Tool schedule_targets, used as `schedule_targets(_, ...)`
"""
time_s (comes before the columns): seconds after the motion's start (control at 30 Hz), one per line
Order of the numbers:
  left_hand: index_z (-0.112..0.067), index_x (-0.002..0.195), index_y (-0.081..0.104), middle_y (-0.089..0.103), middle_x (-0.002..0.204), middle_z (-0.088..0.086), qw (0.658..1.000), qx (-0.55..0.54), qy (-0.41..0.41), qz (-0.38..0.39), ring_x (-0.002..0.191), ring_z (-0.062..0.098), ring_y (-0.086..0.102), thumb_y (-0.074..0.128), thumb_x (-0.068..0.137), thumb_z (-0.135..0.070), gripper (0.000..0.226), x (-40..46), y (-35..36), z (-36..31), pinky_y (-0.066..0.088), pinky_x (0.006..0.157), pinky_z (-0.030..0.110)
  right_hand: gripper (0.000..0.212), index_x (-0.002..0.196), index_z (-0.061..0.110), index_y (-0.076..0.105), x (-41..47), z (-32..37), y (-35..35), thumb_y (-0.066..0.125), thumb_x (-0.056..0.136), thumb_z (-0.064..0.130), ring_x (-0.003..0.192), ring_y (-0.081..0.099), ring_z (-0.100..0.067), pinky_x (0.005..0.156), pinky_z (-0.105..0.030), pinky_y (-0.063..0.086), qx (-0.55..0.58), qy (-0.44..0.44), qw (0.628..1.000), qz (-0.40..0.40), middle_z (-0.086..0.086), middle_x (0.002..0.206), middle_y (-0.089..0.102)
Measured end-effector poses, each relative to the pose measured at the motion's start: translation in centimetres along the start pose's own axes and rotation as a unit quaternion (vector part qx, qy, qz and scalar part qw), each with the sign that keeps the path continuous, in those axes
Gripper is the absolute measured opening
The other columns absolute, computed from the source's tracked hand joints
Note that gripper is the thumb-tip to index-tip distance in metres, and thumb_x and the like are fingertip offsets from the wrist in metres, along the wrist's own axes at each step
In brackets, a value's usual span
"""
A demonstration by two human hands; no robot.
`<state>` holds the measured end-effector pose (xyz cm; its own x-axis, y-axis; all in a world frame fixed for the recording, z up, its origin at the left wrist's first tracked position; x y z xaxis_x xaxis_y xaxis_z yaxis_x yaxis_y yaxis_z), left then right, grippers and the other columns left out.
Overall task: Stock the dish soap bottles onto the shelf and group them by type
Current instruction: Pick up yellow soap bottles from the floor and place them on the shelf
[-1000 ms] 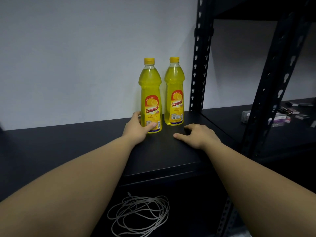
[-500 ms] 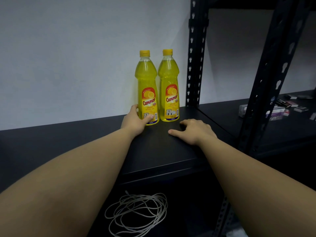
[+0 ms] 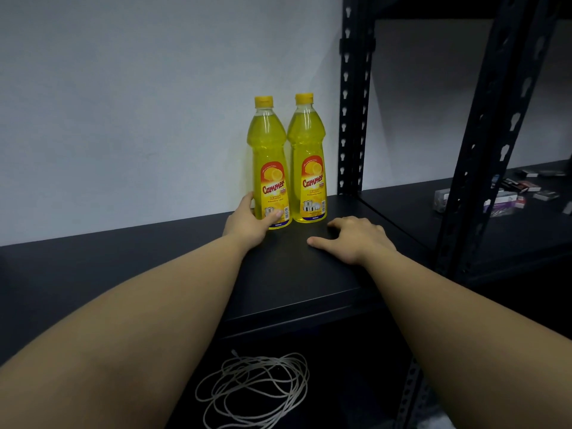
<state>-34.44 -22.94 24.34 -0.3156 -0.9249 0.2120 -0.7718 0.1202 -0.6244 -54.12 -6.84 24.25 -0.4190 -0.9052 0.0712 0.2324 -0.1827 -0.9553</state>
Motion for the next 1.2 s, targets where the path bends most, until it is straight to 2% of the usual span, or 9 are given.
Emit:
schedule_targets(0.13,-0.019,0.164,0.012,0.047,0.158,0.010,0.999,0.039,-0.024,0.013,0.142,0.032,0.048,0.078,0.081,-0.062,0.115,-1.3,-0.4,0.4,0.045,0.112,0.048,0.090,0.148,0.032,0.051,-0.7,0.3,-0.3,0.048,0.080,0.090,0.136,0.049,-0.028,0.110,-0.050,0.040,0.020,-0.002,1.000,-0.011,-0.001,0.147,0.055)
schedule_targets(0.33,-0.017,0.161,0.023,0.047,0.158,0.007,0.994,0.089,0.020,0.059,0.142,0.026,0.049,0.081,0.081,-0.057,0.107,-7.1,-2.5,0.3,0.043,0.113,0.041,0.088,0.156,0.031,0.040,-4.3,1.9,-0.7,0.058,0.085,0.079,0.140,0.046,-0.027,0.112,-0.049,0.042,0.049,-0.018,0.999,-0.008,-0.002,0.154,0.050)
schedule_targets(0.53,-0.021,0.158,0.031,0.054,0.151,0.001,0.983,0.142,0.073,0.092,0.137,0.023,0.051,0.069,0.092,-0.055,0.083,-16.1,-4.7,-0.5,0.042,0.108,0.036,0.081,0.153,0.028,0.047,-11.7,4.7,0.1,0.061,0.088,0.074,0.138,0.049,-0.026,0.111,-0.046,0.043,0.079,-0.054,0.995,-0.028,-0.002,0.150,0.055)
schedule_targets(0.7,-0.021,0.147,0.053,0.061,0.141,-0.002,0.971,0.159,0.166,0.058,0.130,0.019,0.056,0.070,0.093,-0.047,0.062,-24.4,-6.9,-0.4,0.044,0.106,0.033,0.071,0.147,0.023,0.057,-19.0,6.9,1.4,0.074,0.088,0.057,0.142,0.043,-0.017,0.116,-0.035,0.037,0.133,-0.125,0.977,-0.108,0.002,0.150,0.056)
schedule_targets(0.83,-0.021,0.142,0.058,0.061,0.137,-0.004,0.961,0.155,0.230,0.022,0.131,0.017,0.050,0.071,0.093,-0.039,0.053,-30.0,-7.9,0.9,0.039,0.109,0.031,0.069,0.146,0.020,0.059,-23.9,8.3,4.3,0.078,0.088,0.050,0.144,0.042,-0.015,0.120,-0.033,0.034,0.133,-0.161,0.970,-0.122,0.002,0.151,0.056)
schedule_targets(1.0,-0.023,0.146,0.053,0.055,0.143,-0.004,0.965,0.162,0.197,0.067,0.137,0.016,0.044,0.069,0.095,-0.040,0.056,-34.6,-6.5,5.8,0.035,0.110,0.030,0.073,0.149,0.022,0.055,-27.4,8.9,8.8,0.079,0.087,0.050,0.142,0.045,-0.016,0.117,-0.031,0.034,0.138,-0.158,0.976,-0.058,0.002,0.149,0.057)
schedule_targets(1.2,-0.024,0.152,0.047,0.052,0.148,-0.002,0.974,0.158,0.109,0.120,0.141,0.018,0.043,0.071,0.093,-0.046,0.067,-37.2,-4.1,12.3,0.039,0.116,0.037,0.080,0.150,0.027,0.053,-29.1,8.1,14.4,0.082,0.081,0.054,0.138,0.050,-0.019,0.114,-0.037,0.042,0.161,-0.125,0.979,0.030,0.001,0.148,0.058)
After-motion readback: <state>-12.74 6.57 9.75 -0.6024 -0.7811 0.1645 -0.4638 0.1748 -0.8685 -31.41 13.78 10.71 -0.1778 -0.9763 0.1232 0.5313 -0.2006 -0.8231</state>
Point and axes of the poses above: each hand's wrist, its own x-axis towards the middle knuckle, its own y-axis out of the palm, z = x × y, the point moved 7 cm from there along x, towards the middle knuckle
